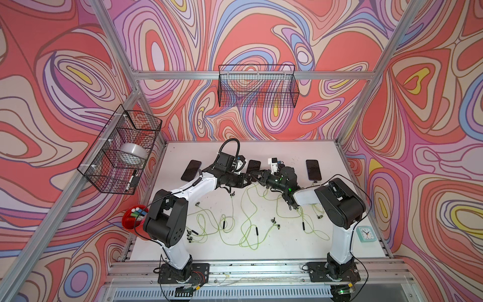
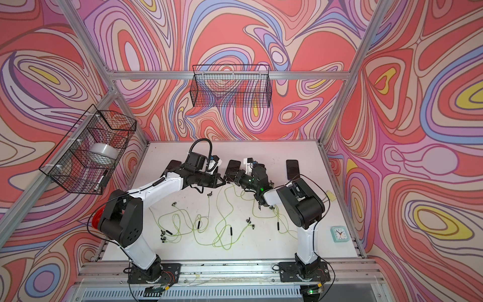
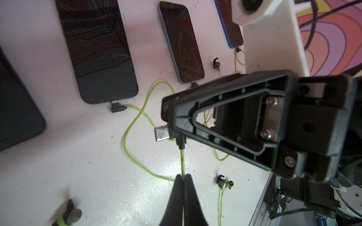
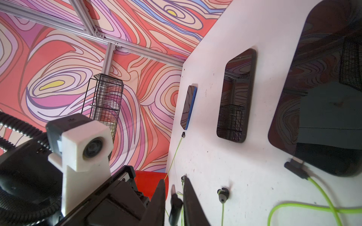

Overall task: Plug wired earphones into phones
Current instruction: Pick up the wired earphone from the center of the board.

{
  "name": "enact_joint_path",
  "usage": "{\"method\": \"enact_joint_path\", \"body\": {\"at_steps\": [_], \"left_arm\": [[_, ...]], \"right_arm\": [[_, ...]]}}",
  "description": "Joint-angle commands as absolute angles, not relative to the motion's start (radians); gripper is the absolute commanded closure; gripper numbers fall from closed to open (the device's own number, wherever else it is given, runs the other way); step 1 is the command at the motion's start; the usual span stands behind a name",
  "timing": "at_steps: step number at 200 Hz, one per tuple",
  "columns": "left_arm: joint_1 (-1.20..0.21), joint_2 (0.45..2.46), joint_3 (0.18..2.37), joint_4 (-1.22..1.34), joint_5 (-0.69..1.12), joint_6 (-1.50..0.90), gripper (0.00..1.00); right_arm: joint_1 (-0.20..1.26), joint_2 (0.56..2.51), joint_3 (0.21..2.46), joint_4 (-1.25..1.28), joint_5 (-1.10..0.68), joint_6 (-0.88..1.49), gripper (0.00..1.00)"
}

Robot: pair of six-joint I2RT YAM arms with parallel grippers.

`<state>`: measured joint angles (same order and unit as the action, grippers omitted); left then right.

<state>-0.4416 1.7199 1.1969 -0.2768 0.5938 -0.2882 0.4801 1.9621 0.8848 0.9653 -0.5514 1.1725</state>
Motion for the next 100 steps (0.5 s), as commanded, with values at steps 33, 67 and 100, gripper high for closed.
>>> {"method": "enact_joint_path", "body": {"at_steps": [33, 67, 100], "left_arm": [[-0.448, 1.712, 1.23, -0.31, 0.571, -0.259, 1.0], [-0.447, 1.708, 1.231, -0.301, 0.555, -0.268, 1.0], [-0.446, 1.707, 1.23, -0.301, 0.554, -0.27, 1.0]], "right_arm": [[0.49, 1.984, 0.901, 0.968, -0.559, 1.174, 0.8], [0.492, 1.985, 0.892, 0.972, -0.559, 1.179, 0.78], [0.494, 1.983, 0.878, 0.988, -0.554, 1.183, 0.79]]}}
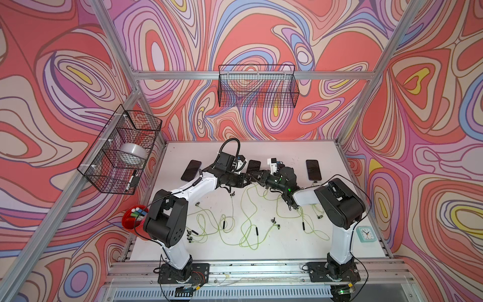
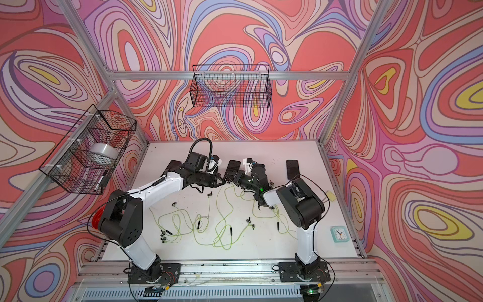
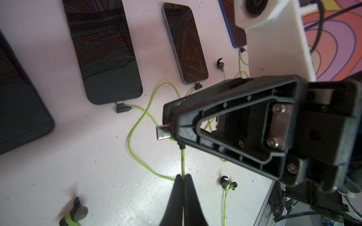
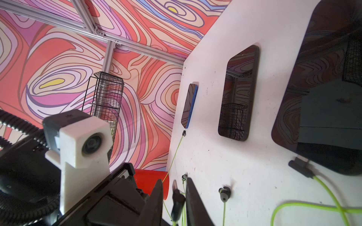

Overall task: Plug wired earphones into phones
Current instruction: Pick up the wired earphone from the center of the board.

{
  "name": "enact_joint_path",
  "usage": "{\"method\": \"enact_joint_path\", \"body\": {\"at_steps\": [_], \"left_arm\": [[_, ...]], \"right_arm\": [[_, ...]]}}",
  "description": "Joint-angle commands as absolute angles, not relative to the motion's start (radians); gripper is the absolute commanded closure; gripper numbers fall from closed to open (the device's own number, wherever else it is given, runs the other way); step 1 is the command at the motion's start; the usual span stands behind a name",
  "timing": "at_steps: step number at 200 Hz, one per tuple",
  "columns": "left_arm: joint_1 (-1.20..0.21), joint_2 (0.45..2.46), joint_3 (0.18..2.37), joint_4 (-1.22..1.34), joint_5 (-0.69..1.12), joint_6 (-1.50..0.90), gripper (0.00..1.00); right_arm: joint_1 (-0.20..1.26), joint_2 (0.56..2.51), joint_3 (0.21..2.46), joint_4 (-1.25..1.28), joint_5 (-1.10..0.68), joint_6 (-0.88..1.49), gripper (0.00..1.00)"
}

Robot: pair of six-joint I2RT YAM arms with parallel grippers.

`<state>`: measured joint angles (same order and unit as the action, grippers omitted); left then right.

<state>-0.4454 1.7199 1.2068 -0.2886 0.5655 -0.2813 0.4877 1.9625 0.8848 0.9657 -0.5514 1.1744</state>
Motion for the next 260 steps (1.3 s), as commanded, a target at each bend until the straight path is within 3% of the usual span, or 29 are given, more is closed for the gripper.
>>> {"method": "enact_joint_path", "body": {"at_steps": [1, 164, 185, 204, 241, 260], "left_arm": [[-0.447, 1.707, 1.23, -0.301, 0.554, -0.271, 1.0], [-0.447, 1.702, 1.233, -0.297, 0.549, -0.273, 1.0], [-0.448, 1.701, 1.233, -0.301, 0.548, -0.273, 1.0], [-0.447, 1.701, 1.233, -0.298, 0.546, -0.274, 1.0], [-0.448, 1.683, 1.232, -0.306, 0.508, -0.288, 1.0], [-0.428, 1.643, 1.231, -0.322, 0.471, -0.323, 0.65]], "right_arm": [[0.494, 1.983, 0.878, 0.988, -0.555, 1.183, 0.79], [0.496, 1.992, 0.873, 0.998, -0.561, 1.193, 0.8], [0.496, 1.988, 0.873, 0.994, -0.56, 1.193, 0.83], [0.497, 1.983, 0.871, 0.991, -0.558, 1.189, 0.93], [0.496, 1.969, 0.868, 0.967, -0.554, 1.174, 0.98], [0.496, 1.959, 0.869, 0.952, -0.561, 1.163, 0.99]]}}
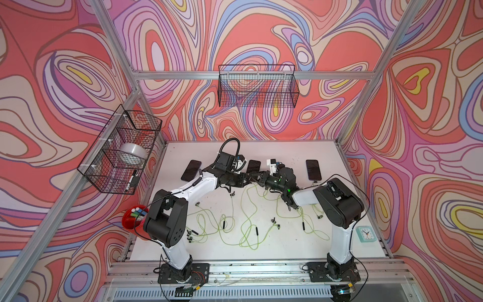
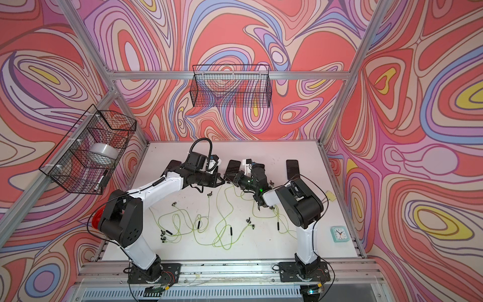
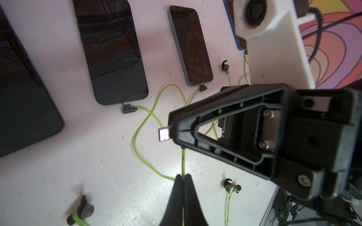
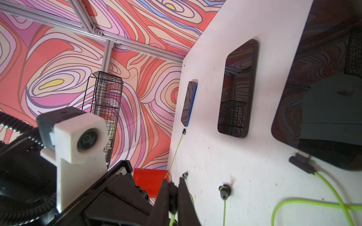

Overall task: Plug wired earphones into phones
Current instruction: Pick up the wired earphone from the center of the board, then pick up the phone at the center of the board.

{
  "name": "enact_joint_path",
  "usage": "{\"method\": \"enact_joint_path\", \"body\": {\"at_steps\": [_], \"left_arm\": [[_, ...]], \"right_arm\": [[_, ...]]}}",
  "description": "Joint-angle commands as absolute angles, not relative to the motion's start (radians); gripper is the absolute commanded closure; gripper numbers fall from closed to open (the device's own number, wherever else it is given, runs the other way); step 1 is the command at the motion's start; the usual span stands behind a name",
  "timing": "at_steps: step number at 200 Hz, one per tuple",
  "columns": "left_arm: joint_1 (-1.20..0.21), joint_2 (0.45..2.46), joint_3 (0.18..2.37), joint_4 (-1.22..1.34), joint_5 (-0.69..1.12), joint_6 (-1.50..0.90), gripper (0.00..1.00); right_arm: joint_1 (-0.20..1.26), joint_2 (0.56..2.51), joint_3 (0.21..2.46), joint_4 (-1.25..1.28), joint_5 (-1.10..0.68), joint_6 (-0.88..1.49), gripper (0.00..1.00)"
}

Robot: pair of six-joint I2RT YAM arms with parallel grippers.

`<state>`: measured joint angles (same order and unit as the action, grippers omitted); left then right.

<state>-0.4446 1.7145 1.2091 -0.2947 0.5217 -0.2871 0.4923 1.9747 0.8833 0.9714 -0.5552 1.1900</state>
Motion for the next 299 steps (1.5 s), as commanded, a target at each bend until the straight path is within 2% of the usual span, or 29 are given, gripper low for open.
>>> {"method": "enact_joint_path", "body": {"at_steps": [1, 19, 38, 51, 60, 100, 144, 209, 263, 281, 299], "left_arm": [[-0.427, 1.64, 1.231, -0.322, 0.469, -0.327, 0.63], [-0.364, 1.606, 1.229, -0.326, 0.411, -0.443, 0.37], [-0.307, 1.636, 1.294, -0.409, 0.312, -0.489, 0.2], [-0.303, 1.714, 1.41, -0.534, 0.233, -0.451, 0.06], [-0.304, 1.783, 1.498, -0.608, 0.209, -0.423, 0.0], [-0.304, 2.001, 1.718, -0.641, 0.088, -0.364, 0.0], [-0.34, 2.254, 2.032, -0.905, 0.005, -0.244, 0.0], [-0.365, 2.46, 2.238, -1.044, -0.092, -0.209, 0.0], [-0.367, 2.503, 2.211, -1.037, -0.051, -0.287, 0.0], [-0.367, 2.521, 2.223, -1.053, -0.031, -0.297, 0.07], [-0.365, 2.537, 2.237, -1.087, -0.044, -0.342, 0.2]], "right_arm": [[0.496, 1.959, 0.87, 0.951, -0.562, 1.163, 0.99], [0.496, 1.948, 0.879, 0.903, -0.566, 1.128, 1.0], [0.496, 1.917, 0.883, 0.802, -0.557, 1.053, 1.0], [0.497, 1.885, 0.871, 0.741, -0.54, 1.008, 1.0], [0.496, 1.859, 0.86, 0.701, -0.522, 0.978, 1.0], [0.497, 1.731, 0.81, 0.514, -0.432, 0.86, 1.0], [0.496, 1.663, 0.796, 0.396, -0.378, 0.789, 1.0], [0.496, 1.594, 0.729, 0.365, -0.334, 0.772, 1.0], [0.497, 1.585, 0.724, 0.355, -0.327, 0.77, 1.0], [0.496, 1.575, 0.725, 0.343, -0.318, 0.768, 1.0], [0.497, 1.57, 0.726, 0.332, -0.316, 0.764, 1.0]]}}
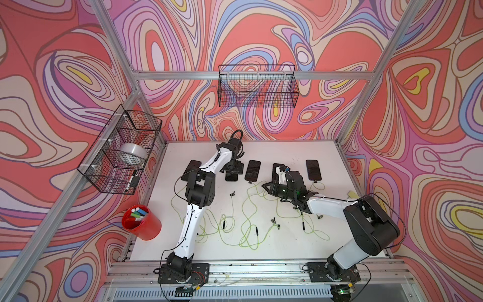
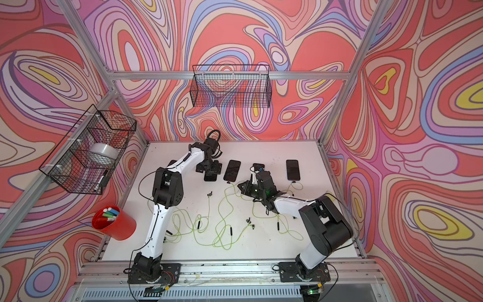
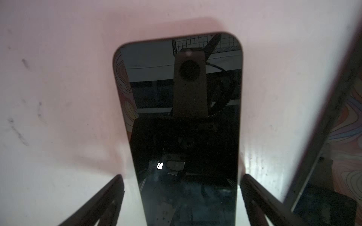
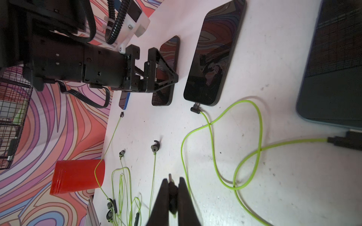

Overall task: Plug wired earphones into phones
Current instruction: Pick up the phone at the center of the board.

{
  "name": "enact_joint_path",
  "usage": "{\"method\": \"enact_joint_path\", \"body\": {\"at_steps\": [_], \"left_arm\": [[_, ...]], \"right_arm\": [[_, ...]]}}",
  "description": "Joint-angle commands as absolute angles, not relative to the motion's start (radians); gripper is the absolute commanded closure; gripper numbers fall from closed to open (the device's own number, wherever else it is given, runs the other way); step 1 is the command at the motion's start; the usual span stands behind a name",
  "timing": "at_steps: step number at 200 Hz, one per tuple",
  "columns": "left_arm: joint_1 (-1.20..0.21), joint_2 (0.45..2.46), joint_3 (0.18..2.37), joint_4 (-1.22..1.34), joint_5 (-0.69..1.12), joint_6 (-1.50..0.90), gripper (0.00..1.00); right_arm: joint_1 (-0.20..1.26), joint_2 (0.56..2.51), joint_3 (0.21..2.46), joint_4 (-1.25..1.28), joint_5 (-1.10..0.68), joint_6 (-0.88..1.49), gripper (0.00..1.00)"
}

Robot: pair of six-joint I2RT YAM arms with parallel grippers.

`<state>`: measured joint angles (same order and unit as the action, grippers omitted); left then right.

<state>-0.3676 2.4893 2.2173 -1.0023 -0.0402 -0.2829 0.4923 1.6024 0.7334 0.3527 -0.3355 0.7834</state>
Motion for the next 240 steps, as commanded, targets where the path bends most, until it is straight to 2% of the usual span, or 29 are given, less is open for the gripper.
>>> {"method": "enact_joint_path", "body": {"at_steps": [1, 41, 83, 139, 199, 240], "left_arm": [[-0.364, 2.539, 2.237, -1.09, -0.044, -0.345, 0.21], [-0.364, 2.551, 2.216, -1.112, -0.037, -0.41, 0.4], [-0.362, 2.461, 2.086, -0.989, -0.03, -0.472, 0.58], [-0.299, 2.173, 1.832, -0.817, 0.185, -0.71, 0.65], [-0.205, 1.897, 1.582, -0.636, 0.441, -0.995, 0.76], [-0.152, 1.761, 1.43, -0.478, 0.572, -1.23, 0.86]], "right_arm": [[0.497, 1.57, 0.727, 0.333, -0.315, 0.764, 1.0], [0.496, 1.558, 0.736, 0.316, -0.311, 0.758, 1.0], [0.497, 1.551, 0.782, 0.236, -0.331, 0.7, 1.0], [0.568, 1.549, 0.855, 0.157, -0.289, 0.528, 1.0], [0.656, 1.624, 0.827, 0.473, -0.17, 0.503, 1.0], [0.694, 1.693, 0.861, 0.58, -0.176, 0.526, 1.0]]}}
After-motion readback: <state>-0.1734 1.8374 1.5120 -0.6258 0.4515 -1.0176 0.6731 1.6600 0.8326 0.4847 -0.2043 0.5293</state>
